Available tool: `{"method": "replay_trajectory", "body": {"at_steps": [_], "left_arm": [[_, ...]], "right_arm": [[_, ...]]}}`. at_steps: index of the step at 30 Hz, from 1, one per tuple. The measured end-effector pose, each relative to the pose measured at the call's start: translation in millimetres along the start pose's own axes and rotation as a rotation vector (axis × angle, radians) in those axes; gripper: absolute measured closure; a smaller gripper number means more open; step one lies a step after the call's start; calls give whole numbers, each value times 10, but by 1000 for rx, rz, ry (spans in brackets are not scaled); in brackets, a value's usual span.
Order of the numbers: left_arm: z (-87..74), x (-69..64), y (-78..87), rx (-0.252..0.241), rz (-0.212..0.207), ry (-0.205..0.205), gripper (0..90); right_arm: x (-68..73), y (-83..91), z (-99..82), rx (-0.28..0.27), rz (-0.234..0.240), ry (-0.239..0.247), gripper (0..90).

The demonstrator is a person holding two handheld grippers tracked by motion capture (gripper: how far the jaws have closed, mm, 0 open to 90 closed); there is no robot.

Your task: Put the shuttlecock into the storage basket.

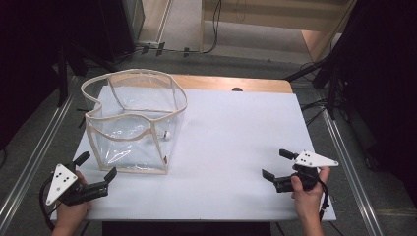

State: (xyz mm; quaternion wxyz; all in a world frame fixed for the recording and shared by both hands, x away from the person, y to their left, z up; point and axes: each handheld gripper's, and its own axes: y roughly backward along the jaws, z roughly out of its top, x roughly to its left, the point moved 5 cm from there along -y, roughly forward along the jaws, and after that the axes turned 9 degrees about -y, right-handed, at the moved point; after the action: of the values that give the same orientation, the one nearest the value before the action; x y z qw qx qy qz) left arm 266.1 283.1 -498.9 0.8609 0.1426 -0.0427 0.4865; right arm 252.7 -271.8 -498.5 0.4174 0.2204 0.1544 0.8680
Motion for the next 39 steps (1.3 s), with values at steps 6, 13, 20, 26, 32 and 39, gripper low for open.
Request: {"method": "replay_trajectory", "body": {"at_steps": [6, 13, 20, 26, 32, 39], "left_arm": [[0, 1, 0, -1, 1, 0, 21], [0, 0, 1, -3, -4, 0, 22], [0, 7, -2, -1, -14, 3, 22], [0, 38, 4, -10, -23, 32, 22], [-2, 48, 3, -9, -20, 36, 21], [-2, 52, 5, -11, -21, 38, 21]], "right_arm": [[-94, 81, -94, -6, -10, -13, 0], [-244, 198, -173, -32, -36, -33, 0], [-376, 306, -226, -56, -59, -55, 0], [-451, 414, -272, -67, -79, -56, 0], [-518, 496, -286, -116, -71, -80, 0], [-534, 464, -310, -109, -75, -84, 0]]}}
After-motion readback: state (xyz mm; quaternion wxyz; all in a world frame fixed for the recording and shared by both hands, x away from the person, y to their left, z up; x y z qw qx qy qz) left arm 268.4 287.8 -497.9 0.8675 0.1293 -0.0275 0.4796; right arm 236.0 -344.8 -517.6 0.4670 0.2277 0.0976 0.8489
